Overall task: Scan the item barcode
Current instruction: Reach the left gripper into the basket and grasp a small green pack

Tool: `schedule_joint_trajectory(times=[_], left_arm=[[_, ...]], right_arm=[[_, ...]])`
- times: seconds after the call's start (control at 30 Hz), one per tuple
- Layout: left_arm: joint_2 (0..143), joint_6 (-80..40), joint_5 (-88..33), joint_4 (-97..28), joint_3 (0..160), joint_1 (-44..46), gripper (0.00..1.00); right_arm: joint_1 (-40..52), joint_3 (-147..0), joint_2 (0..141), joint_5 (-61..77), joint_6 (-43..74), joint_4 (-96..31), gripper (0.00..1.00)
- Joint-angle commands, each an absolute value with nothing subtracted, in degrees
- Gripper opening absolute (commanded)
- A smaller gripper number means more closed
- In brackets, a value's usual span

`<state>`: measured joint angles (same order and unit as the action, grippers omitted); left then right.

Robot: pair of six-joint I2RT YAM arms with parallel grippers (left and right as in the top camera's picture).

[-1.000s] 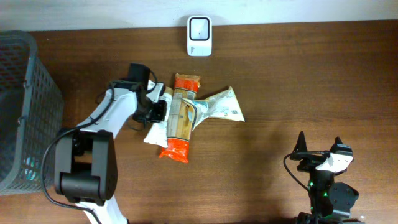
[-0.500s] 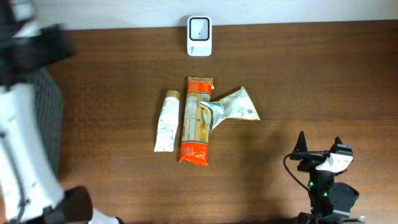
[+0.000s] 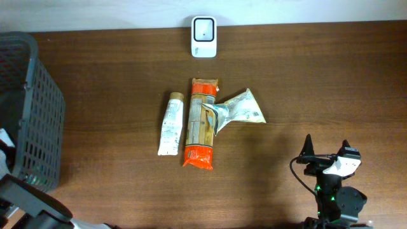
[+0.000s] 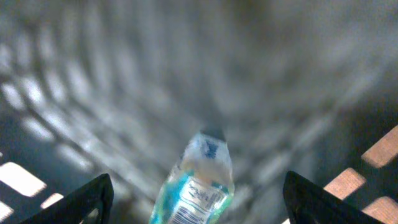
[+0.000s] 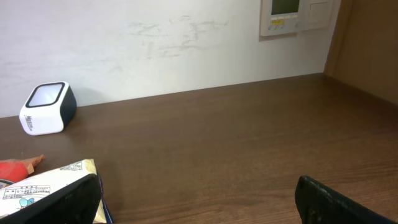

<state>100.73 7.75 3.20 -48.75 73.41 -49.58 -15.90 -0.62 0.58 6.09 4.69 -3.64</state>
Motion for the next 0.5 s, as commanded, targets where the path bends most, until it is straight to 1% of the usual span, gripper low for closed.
schedule_joint_trajectory(times=[0.0, 0.07, 0.1, 0.13, 0.17, 0.2, 0.27, 0.33, 0.4, 0.43, 0.47], left_arm=[[100.4, 9.28, 2.52, -47.97, 69.73, -50.06, 0.7], [100.4, 7.35, 2.57, -47.75, 68.51, -50.06, 0.59], [100.4, 6.68, 2.52, -47.13, 67.59, -50.06, 0.57], [100.4, 6.7, 2.57, -46.19, 66.04, -50.06, 0.5], [100.4, 6.72, 2.74, -45.34, 65.23, -50.06, 0.25], [100.38, 6.7, 2.76, -44.4, 65.52, -50.06, 0.12], [100.16, 6.63, 2.55, -44.82, 69.67, -50.04, 0.0], [100.01, 5.89, 2.11, -47.66, 78.24, -49.98, 0.0], [99.46, 3.05, -0.25, -53.47, 94.56, -49.52, 0.0], [98.74, 1.32, -8.97, -56.55, 107.66, -48.69, 0.0], [98.43, -1.54, -14.57, -57.49, 112.68, -48.14, 0.0]], right_arm=[[-16.16, -0.32, 0.19, 5.93, 4.78, -3.88, 0.99], [-16.16, -0.32, 0.19, 5.93, 4.78, -3.9, 0.99], [-16.16, -0.32, 0.19, 5.93, 4.78, -3.88, 0.99], [-16.16, -0.32, 0.19, 5.93, 4.78, -3.88, 0.99], [-16.16, -0.32, 0.19, 5.96, 4.78, -3.88, 0.98], [-16.16, -0.32, 0.19, 5.96, 4.78, -3.88, 0.99], [-16.16, -0.32, 0.19, 5.96, 4.78, -3.9, 0.99], [-16.16, -0.32, 0.19, 5.96, 4.78, -3.88, 0.99], [-16.16, -0.32, 0.19, 5.93, 4.78, -3.9, 0.99], [-16.16, -0.32, 0.19, 5.93, 4.78, -3.9, 0.99], [-16.16, -0.32, 0.19, 5.96, 4.78, -3.88, 0.99]])
